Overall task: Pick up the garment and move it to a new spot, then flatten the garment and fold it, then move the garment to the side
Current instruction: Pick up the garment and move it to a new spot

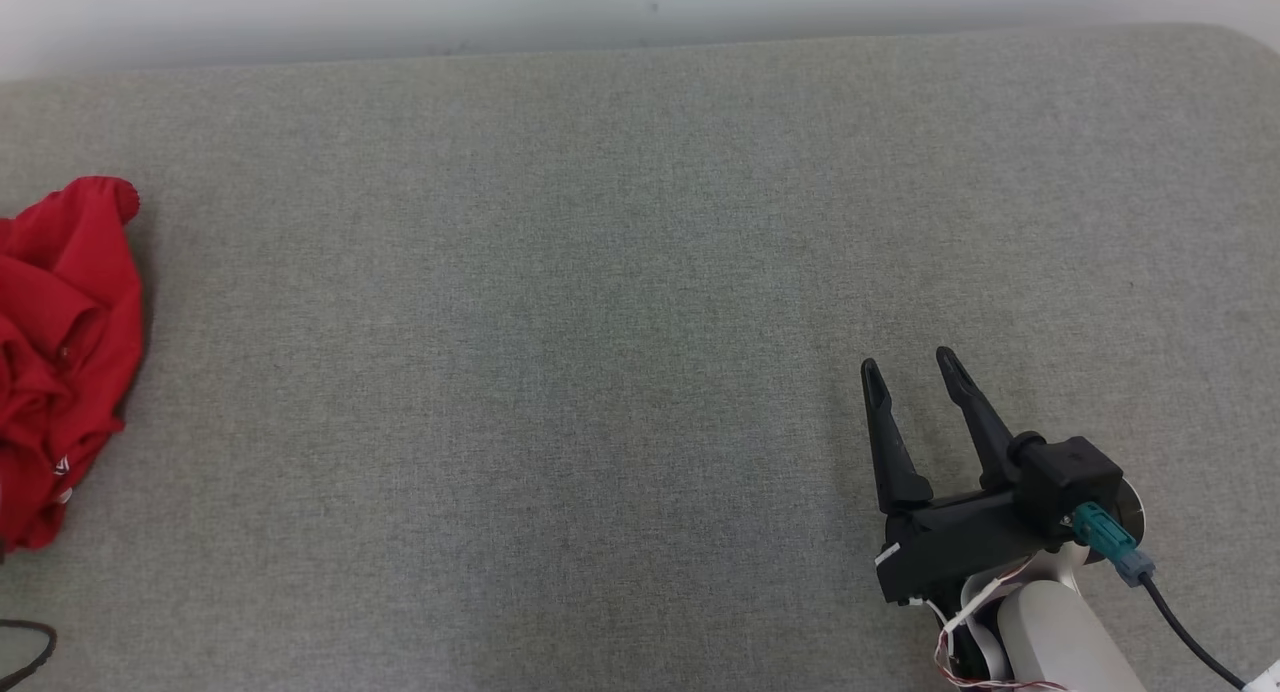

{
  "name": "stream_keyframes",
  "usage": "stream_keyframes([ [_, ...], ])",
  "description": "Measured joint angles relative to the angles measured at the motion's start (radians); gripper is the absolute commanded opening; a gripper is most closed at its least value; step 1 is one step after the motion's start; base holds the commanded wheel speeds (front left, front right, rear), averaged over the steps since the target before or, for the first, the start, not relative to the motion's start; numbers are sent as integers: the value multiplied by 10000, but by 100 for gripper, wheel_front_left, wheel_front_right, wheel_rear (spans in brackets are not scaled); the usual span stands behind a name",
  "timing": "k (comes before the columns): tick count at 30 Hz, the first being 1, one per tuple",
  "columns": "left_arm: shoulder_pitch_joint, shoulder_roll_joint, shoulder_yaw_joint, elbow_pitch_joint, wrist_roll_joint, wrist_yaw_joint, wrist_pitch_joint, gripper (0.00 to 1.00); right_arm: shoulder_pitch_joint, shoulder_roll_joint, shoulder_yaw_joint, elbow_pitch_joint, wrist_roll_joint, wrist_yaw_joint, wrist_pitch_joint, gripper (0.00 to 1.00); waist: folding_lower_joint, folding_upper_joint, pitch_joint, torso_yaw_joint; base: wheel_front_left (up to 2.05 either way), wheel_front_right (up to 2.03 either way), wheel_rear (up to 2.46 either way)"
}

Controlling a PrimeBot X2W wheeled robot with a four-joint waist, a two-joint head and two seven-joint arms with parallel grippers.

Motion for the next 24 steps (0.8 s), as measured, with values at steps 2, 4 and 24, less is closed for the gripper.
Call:
stream_keyframes([
  [2,-138,25,-94,366,0,-21,-12,0,0,-15,-15,-8,0,0,0,100,0,0,43,-44,0,0,0],
  [4,-209,21,-190,550,29,-23,-167,0,0,-27,-44,2,0,0,2,100,0,0,33,-28,0,0,0],
  [24,-1555,-71,-1452,-1465,819,-276,-1603,0,239,180,-211,104,92,0,0,100,-1,-1,-888,264,0,0,0],
])
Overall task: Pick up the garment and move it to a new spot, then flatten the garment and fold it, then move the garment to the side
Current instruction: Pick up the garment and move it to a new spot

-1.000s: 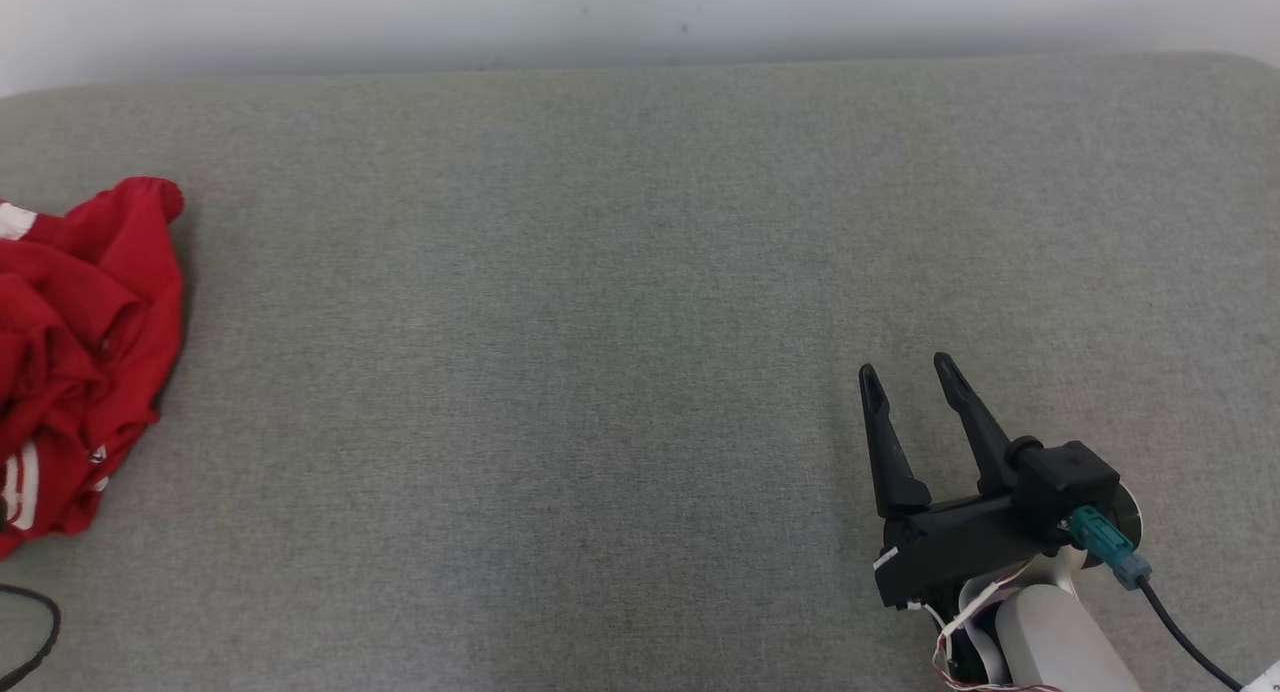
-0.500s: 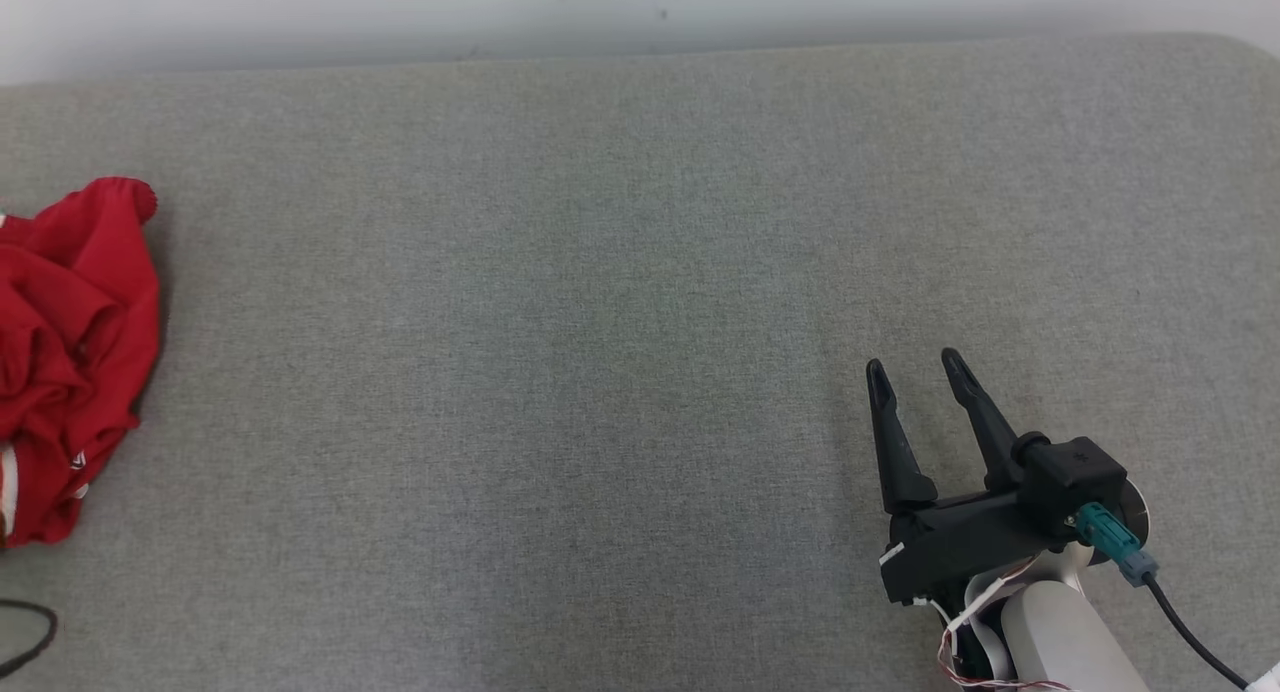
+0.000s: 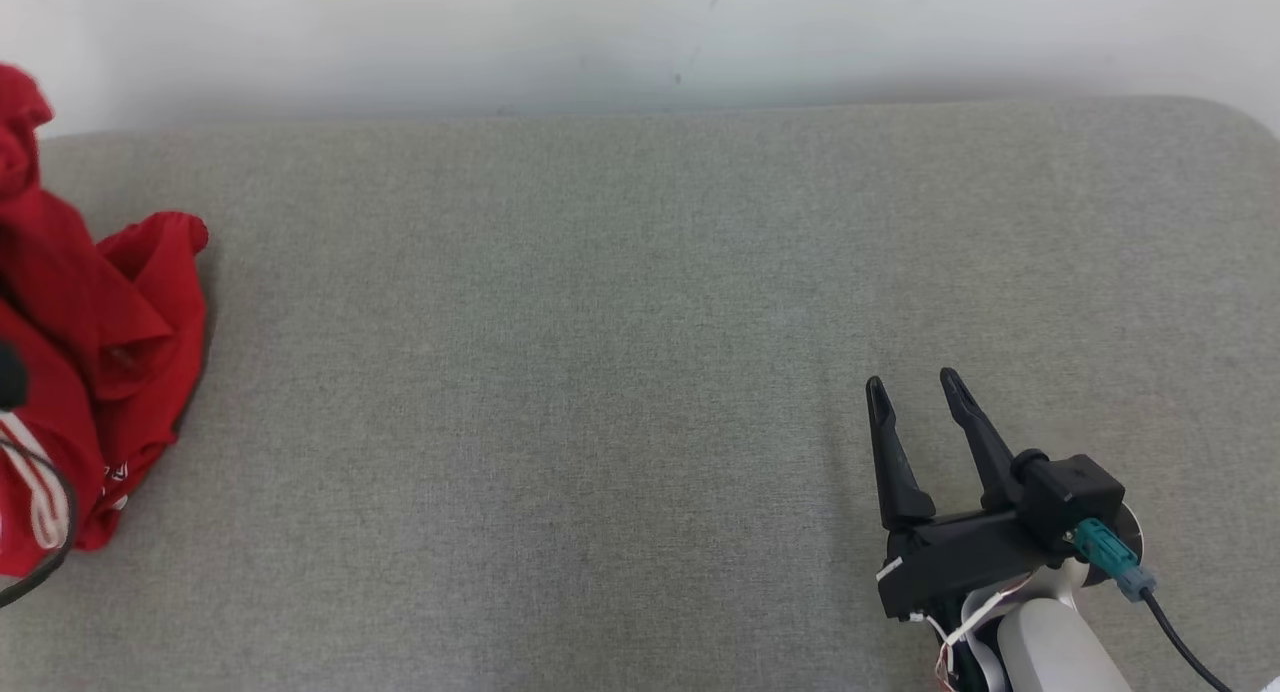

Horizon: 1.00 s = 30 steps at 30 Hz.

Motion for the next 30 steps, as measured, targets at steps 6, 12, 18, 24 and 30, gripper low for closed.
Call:
stream_keyframes([
  [6,-59,-201,-502,-1593,44,-138,232,0,225,105,-180,-29,13,0,0,100,0,0,-292,-220,0,0,0],
  [12,167,-546,-1066,-3676,-21,-196,943,0,373,207,-249,-46,71,0,0,100,0,0,-498,-568,0,0,0],
  [18,559,-920,-1632,-5743,-155,-261,1766,0,399,263,-332,-73,84,0,0,100,0,0,-617,-999,0,0,0],
  [24,1047,-1526,-2138,-7340,-364,-115,2313,0,412,284,-376,-81,165,0,0,100,0,0,-664,-1484,0,0,0],
  [30,1675,-2054,-2838,-8491,-368,12,2621,0,484,299,-418,-102,173,0,0,100,0,0,-677,-1944,0,0,0],
])
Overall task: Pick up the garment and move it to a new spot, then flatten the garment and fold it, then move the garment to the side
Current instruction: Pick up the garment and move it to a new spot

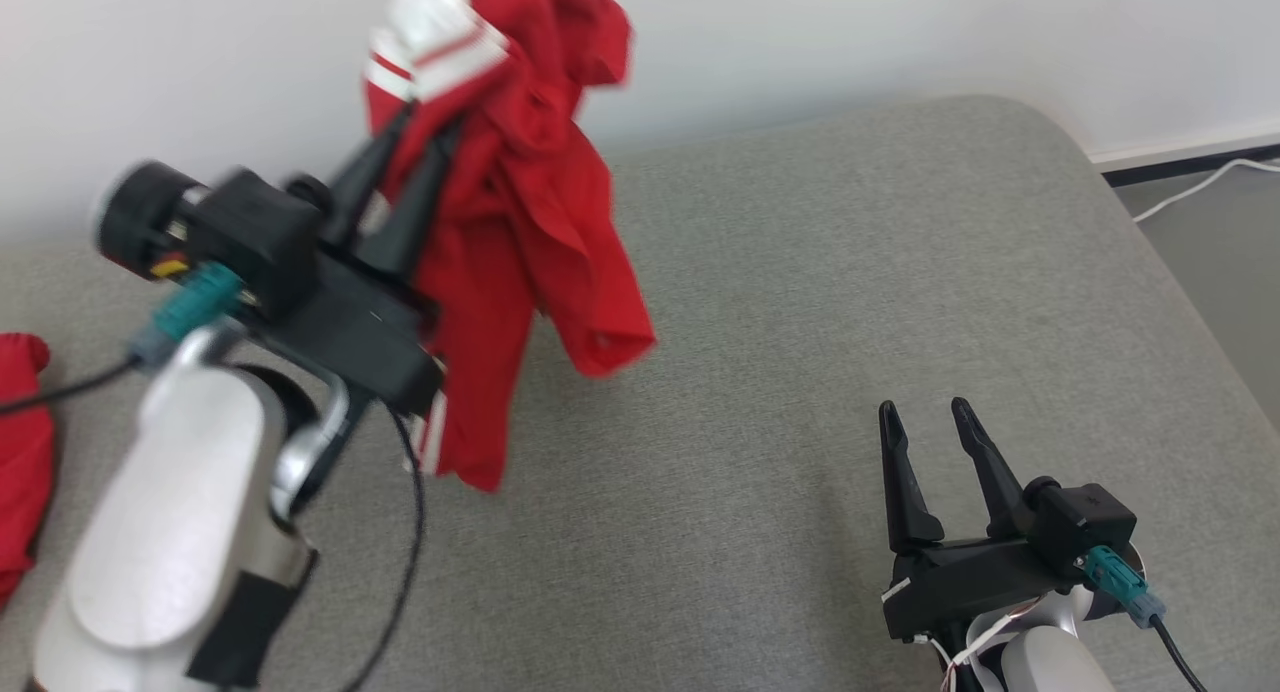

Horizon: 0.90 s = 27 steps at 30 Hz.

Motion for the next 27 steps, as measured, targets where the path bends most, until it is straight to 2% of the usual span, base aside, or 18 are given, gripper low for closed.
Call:
stream_keyframes([
  [6,727,-280,-541,-322,-6,54,146,0,44,0,-52,-4,0,0,0,100,0,0,-16,-245,0,0,0],
  [11,1480,-658,-642,196,-286,334,-71,0,51,2,-23,-6,0,0,0,100,0,0,-27,-324,0,0,0],
  [16,1964,-1231,-895,1448,-667,341,-625,0,46,4,29,4,-4,0,0,100,0,0,25,-323,0,0,0],
  [17,1992,-1453,-1127,2397,-709,251,-995,0,25,6,82,35,-6,0,0,100,1,0,45,-340,0,0,0],
  [18,1996,-1511,-1208,2694,-700,242,-1137,0,13,6,113,35,-6,0,0,100,0,0,52,-359,0,0,0],
  [19,1992,-1643,-1300,3235,-732,165,-1419,10,-26,6,151,40,-6,0,0,100,1,0,73,-391,0,0,0],
  [20,1986,-1693,-1400,3488,-725,161,-1534,75,-40,8,176,44,-6,0,0,100,0,0,83,-408,0,0,0],
  [21,1972,-1747,-1475,3722,-727,130,-1632,75,-43,8,184,54,-6,0,0,100,0,0,93,-425,0,0,0],
  [22,1943,-1797,-1538,3958,-727,82,-1708,100,-43,8,188,61,-6,0,0,100,0,0,101,-442,0,0,0],
  [27,1865,-2034,-1918,4635,-788,-6,-2148,100,-35,8,109,100,-2,0,0,100,0,0,91,-432,0,0,0],
])
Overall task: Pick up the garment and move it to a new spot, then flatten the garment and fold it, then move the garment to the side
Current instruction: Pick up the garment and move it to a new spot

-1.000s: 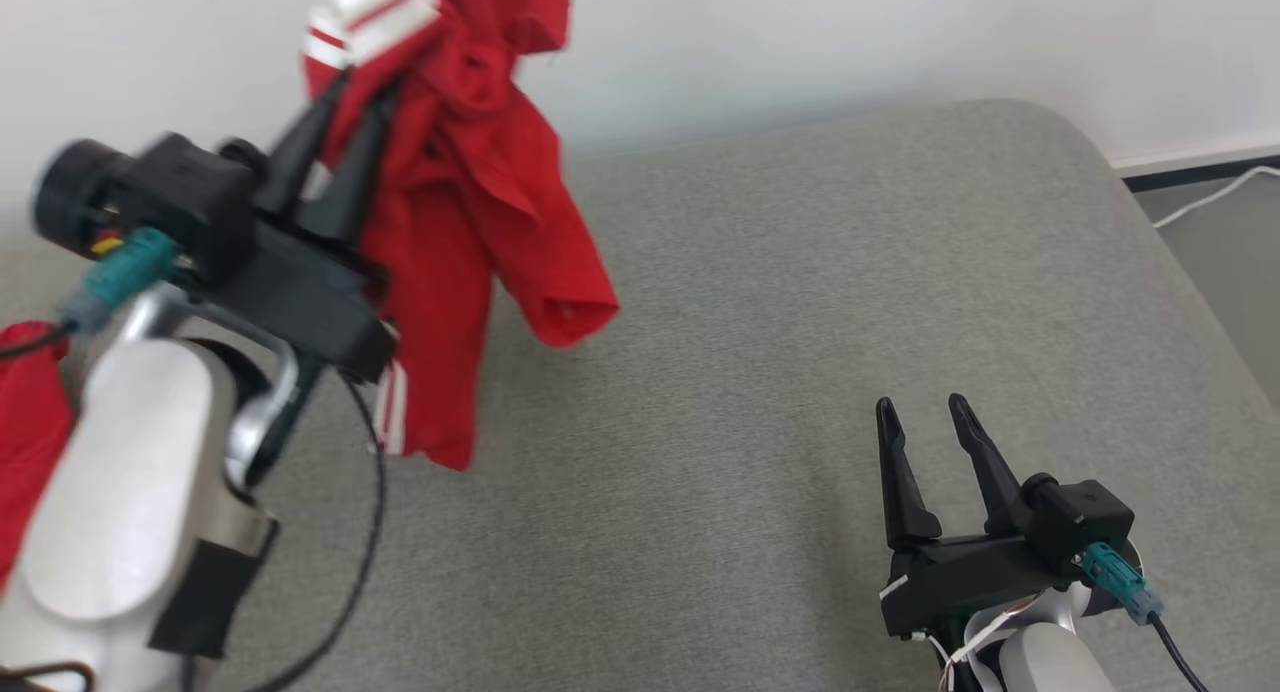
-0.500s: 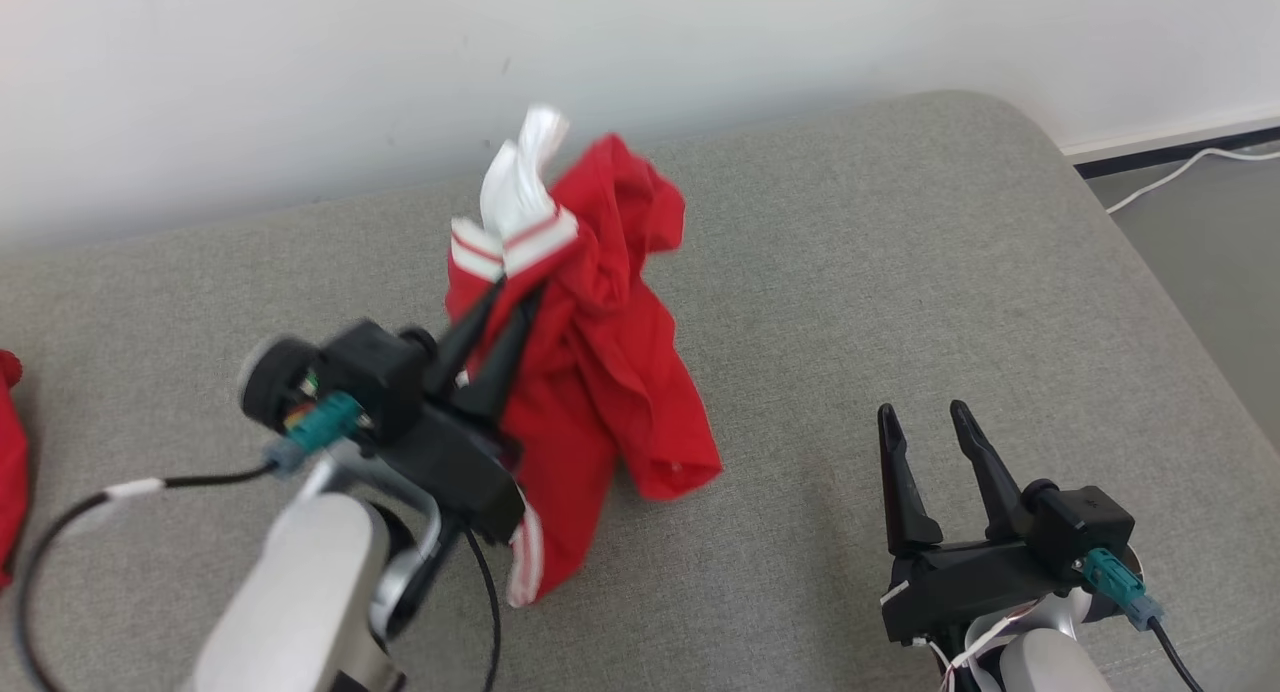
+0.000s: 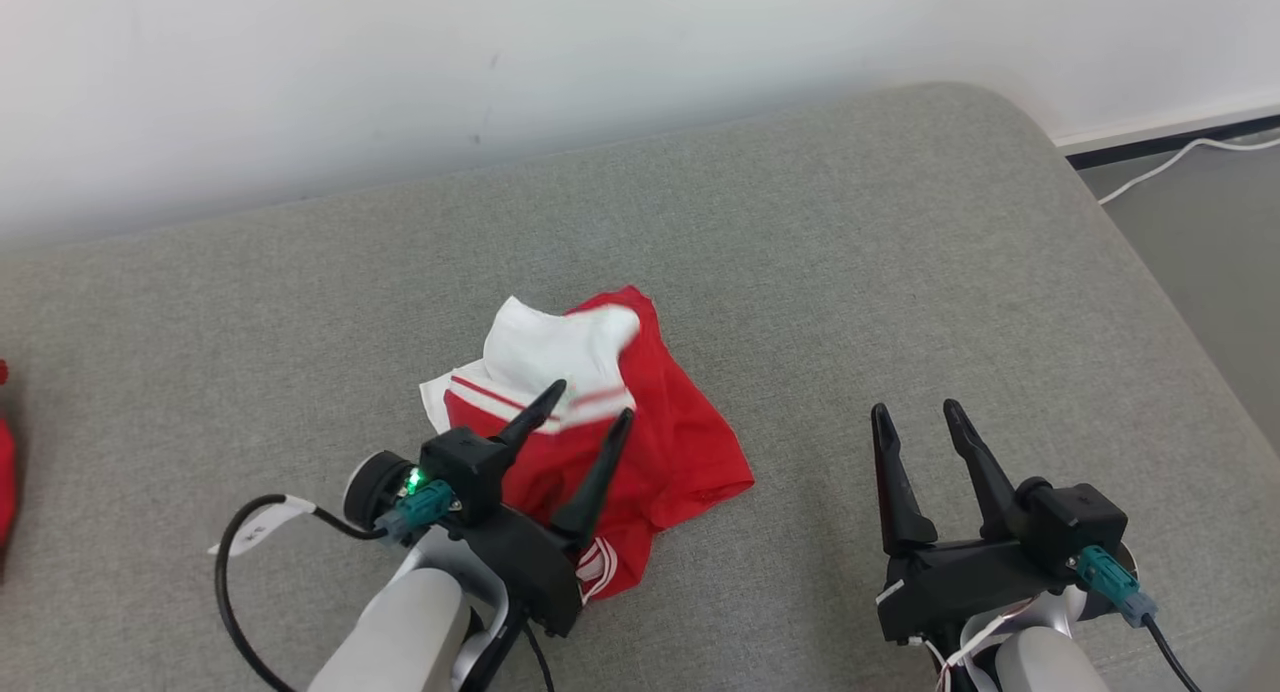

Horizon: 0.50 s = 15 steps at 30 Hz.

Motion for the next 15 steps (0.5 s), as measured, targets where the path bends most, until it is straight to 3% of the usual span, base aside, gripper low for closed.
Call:
stream_keyframes([
  [9,442,-176,-412,-640,-236,276,-330,100,226,4,-194,2,-2,0,0,100,0,0,-202,490,0,0,0],
  [15,596,115,-153,-702,-351,506,-330,100,292,4,-217,-21,-10,0,0,100,0,0,-243,813,0,0,0],
])
